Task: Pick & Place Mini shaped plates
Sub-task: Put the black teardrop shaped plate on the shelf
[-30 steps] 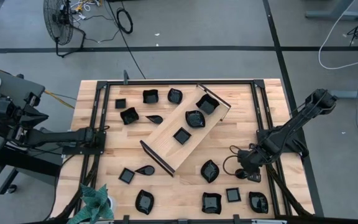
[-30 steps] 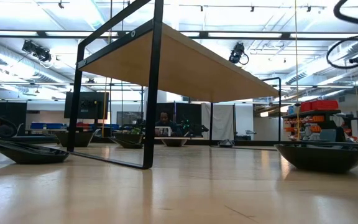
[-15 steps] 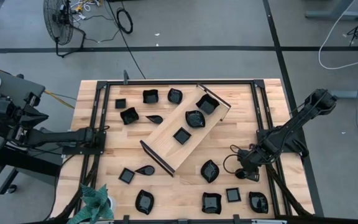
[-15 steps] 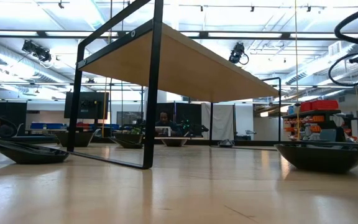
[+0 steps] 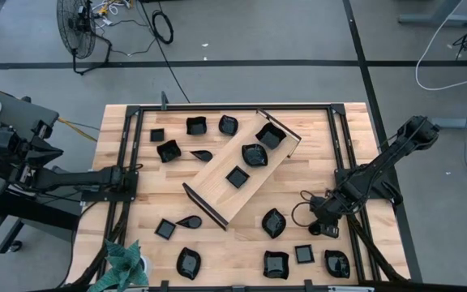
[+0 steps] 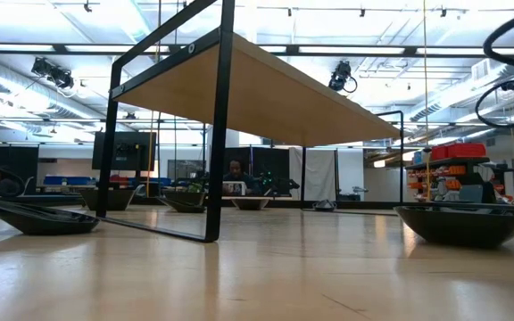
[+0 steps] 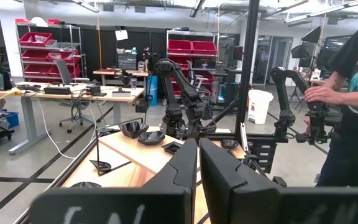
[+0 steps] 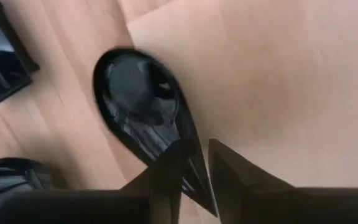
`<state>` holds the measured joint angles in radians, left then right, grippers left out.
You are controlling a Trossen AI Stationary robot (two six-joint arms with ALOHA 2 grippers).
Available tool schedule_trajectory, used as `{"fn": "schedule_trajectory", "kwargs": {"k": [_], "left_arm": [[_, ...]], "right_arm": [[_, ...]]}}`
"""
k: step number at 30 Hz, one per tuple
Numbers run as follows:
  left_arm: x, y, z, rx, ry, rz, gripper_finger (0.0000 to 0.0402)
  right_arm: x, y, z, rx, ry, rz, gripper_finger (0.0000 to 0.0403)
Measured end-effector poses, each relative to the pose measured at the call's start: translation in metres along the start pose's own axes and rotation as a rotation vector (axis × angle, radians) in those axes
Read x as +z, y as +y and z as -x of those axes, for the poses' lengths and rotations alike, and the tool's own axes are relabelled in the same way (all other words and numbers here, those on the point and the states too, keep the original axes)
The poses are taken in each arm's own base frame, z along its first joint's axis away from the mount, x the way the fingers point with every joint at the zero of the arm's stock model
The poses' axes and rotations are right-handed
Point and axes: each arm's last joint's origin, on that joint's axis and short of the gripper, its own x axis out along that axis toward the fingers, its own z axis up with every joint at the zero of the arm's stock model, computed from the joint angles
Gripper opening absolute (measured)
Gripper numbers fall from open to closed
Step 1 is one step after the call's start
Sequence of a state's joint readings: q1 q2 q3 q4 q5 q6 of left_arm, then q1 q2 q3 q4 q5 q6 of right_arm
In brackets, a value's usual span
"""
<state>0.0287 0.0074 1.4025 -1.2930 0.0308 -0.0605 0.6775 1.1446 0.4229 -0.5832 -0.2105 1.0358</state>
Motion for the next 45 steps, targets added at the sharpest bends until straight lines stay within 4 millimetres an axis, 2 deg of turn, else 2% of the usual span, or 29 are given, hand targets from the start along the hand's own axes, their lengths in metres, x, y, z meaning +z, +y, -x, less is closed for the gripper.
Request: {"fn": "schedule_trajectory", "kwargs": {"k": [5,12,24,39,45], "left_arm": [[0.000,0.000,0.000,0.000,0.000,0.000,0.0025],[0.000,0.000,0.000,0.000,0.000,0.000,0.0026],[0.000,0.000,0.000,0.000,0.000,0.000,0.0025],[0.000,0.000,0.000,0.000,0.000,0.000,0.0025],[0.000,0.000,0.000,0.000,0.000,0.000,0.0025]], "right_arm": [[0.001,0.002,0.000,0.016,-0.014,0.003,0.0042],[0.002,0.004,0.000,0.035,-0.026,0.009,0.0010],[0.004,0.007,0.002,0.051,-0.036,0.013,0.0003],[0.022,0.052,0.044,0.185,-0.186,0.040,0.0002],[0.033,0.070,0.070,0.257,-0.283,-0.064,0.0002]]}}
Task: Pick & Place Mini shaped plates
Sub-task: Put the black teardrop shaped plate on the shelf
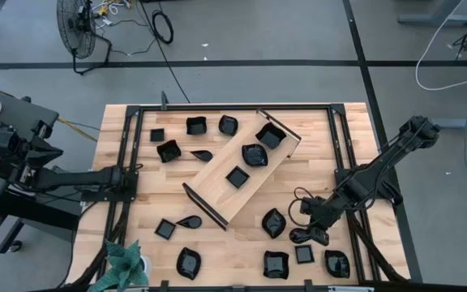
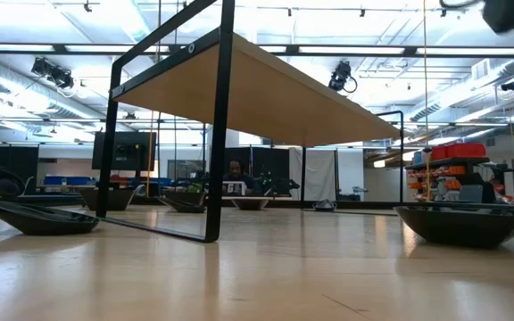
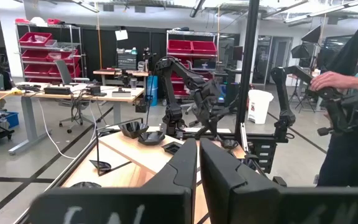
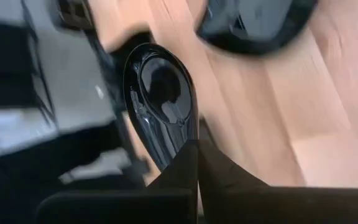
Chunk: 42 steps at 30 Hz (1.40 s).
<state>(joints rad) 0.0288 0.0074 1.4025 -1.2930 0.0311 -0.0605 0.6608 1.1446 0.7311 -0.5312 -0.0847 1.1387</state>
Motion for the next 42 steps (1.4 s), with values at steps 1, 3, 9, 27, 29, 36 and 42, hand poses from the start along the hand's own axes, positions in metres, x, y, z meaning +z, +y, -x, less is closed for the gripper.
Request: {"fn": "schedule_trajectory", "kwargs": {"k": [1,3,9,27,29,36,42], "left_arm": [[0.000,0.000,0.000,0.000,0.000,0.000,0.0025],[0.000,0.000,0.000,0.000,0.000,0.000,0.0026],[0.000,0.000,0.000,0.000,0.000,0.000,0.0025],[0.000,0.000,0.000,0.000,0.000,0.000,0.0025],[0.000,0.000,0.000,0.000,0.000,0.000,0.0025],[0.000,0.000,0.000,0.000,0.000,0.000,0.0025],[0.000,0.000,0.000,0.000,0.000,0.000,0.0025]], "right_arm": [[0.003,0.004,0.003,0.011,-0.022,-0.022,0.0002],[0.009,0.012,0.009,0.026,-0.064,-0.048,0.0002],[0.031,0.039,0.017,0.059,-0.142,-0.061,0.0002],[0.117,0.090,0.018,0.125,-0.300,-0.287,0.0002],[0.126,0.093,0.017,0.128,-0.314,-0.302,0.0002],[0.156,0.093,0.014,0.137,-0.352,-0.431,0.0002],[0.183,0.092,0.014,0.161,-0.356,-0.509,0.0002]]}}
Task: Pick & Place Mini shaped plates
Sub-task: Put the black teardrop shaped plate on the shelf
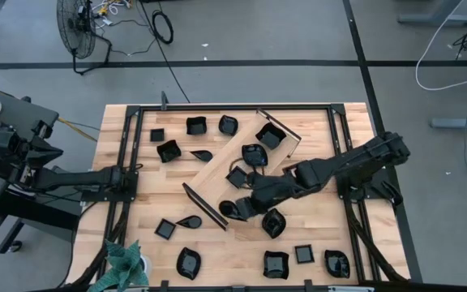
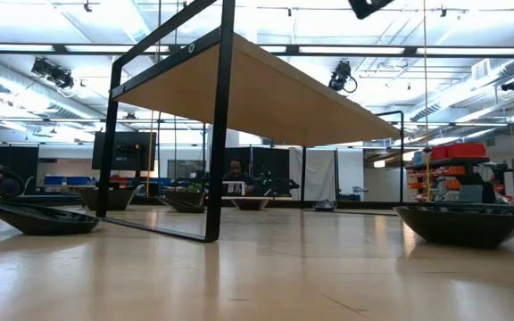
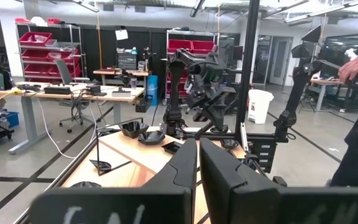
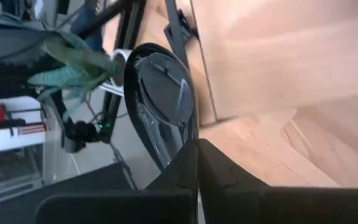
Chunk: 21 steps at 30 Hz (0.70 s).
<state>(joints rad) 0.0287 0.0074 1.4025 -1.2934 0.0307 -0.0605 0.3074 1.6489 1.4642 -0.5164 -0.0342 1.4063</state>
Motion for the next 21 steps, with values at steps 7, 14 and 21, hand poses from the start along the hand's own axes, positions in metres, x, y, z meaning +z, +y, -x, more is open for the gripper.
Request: {"fn": "schedule_trajectory", "kwargs": {"k": [7,14,21], "left_arm": [[0.000,0.000,0.000,0.000,0.000,0.000,0.0025],[0.000,0.000,0.000,0.000,0.000,0.000,0.0025],[0.000,0.000,0.000,0.000,0.000,0.000,0.0025]], "right_arm": [[0.032,0.009,-0.006,-0.008,-0.040,-0.077,0.0002],[0.053,-0.001,-0.018,-0.046,-0.029,-0.144,0.0002],[0.057,-0.010,-0.034,-0.090,0.007,-0.167,0.0002]]}}
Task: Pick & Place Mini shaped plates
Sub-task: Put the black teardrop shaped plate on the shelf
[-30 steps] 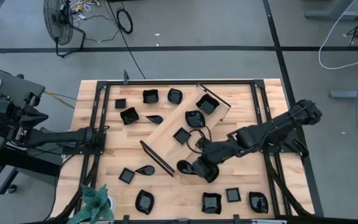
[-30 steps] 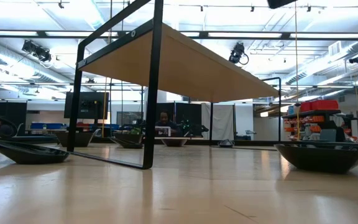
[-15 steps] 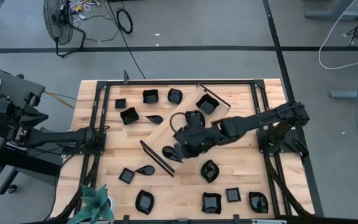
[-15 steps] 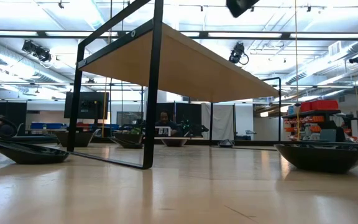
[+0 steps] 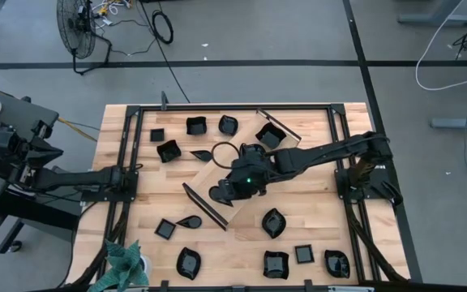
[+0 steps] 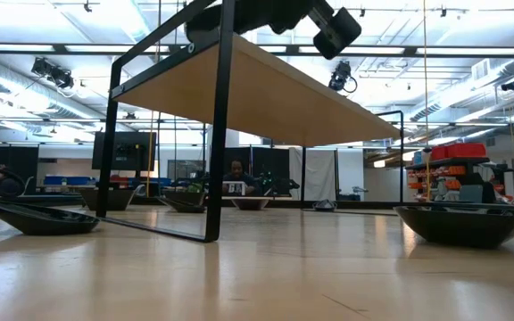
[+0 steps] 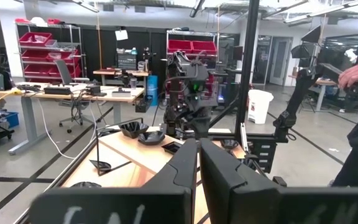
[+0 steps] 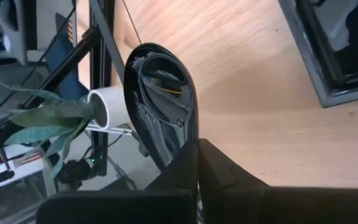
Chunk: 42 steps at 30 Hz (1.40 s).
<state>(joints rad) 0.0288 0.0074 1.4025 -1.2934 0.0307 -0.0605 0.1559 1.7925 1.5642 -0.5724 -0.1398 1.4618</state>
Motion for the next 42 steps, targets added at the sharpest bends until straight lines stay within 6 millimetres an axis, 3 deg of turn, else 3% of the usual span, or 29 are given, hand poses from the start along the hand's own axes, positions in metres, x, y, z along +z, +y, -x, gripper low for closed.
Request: {"fn": "schedule_trajectory", "kwargs": {"k": [12,29,42], "left_arm": [[0.000,0.000,0.000,0.000,0.000,0.000,0.0025],[0.000,0.000,0.000,-0.001,0.000,0.000,0.0025],[0.000,0.000,0.000,0.000,0.000,0.000,0.0025]], "right_arm": [[0.004,-0.005,-0.015,-0.030,0.006,-0.042,0.0002],[0.006,-0.006,-0.015,-0.038,-0.023,-0.060,0.0002],[0.007,-0.008,-0.027,-0.046,-0.022,-0.074,0.0002]]}}
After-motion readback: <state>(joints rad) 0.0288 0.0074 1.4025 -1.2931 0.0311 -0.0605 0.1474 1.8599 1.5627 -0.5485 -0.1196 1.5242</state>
